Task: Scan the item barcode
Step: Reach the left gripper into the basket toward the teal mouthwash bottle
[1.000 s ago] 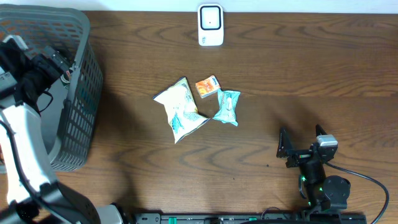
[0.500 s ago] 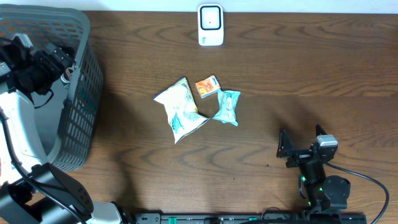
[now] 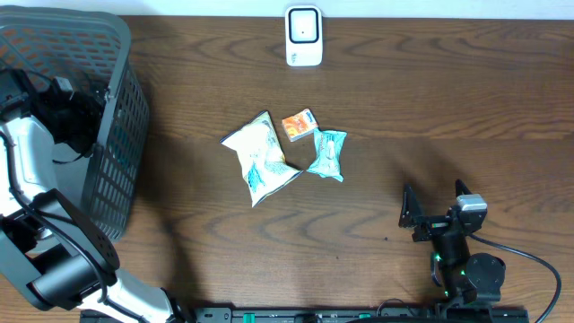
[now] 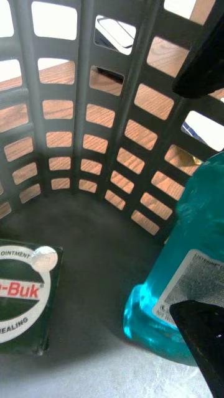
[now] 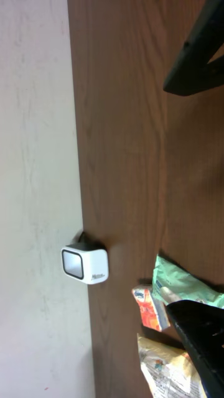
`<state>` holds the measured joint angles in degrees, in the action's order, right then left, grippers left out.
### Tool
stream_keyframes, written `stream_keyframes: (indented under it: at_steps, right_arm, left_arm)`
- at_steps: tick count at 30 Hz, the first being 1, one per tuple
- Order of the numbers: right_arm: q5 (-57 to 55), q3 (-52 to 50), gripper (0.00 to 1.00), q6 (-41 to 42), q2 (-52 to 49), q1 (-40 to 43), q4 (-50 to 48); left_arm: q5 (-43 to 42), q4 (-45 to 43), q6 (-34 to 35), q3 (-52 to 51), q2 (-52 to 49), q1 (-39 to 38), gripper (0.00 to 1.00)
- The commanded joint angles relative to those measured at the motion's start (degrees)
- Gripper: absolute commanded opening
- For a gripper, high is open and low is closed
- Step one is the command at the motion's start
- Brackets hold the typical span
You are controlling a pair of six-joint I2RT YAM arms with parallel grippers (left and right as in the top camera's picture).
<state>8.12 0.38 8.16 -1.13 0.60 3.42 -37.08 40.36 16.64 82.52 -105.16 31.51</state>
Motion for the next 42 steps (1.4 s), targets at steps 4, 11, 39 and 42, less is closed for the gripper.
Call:
stream_keyframes:
  at_steps: [4, 11, 39, 42]
  right_arm:
    - [0.15, -0.04, 0.99, 0.57, -0.09, -0.37, 0.22]
    - [0.15, -0.04, 0.99, 0.57, -0.09, -0.37, 0.22]
    - [0.15, -0.04, 0.99, 0.57, -0.09, -0.37, 0.22]
    - [0.15, -0.04, 0.99, 0.57, -0.09, -0.37, 0.22]
  left_arm:
    - [12.15, 3.48, -0.46, 0.55, -0.70, 0.22, 1.00]
    - [19.39, 6.34, -0.39, 0.55, -0.70, 1.81, 0.59]
    - [46.03, 6.86, -13.29, -1.20, -1.09, 8.55, 0.93]
    - [45.48, 6.64, -18.78, -1.31, -1.66, 8.55, 0.94]
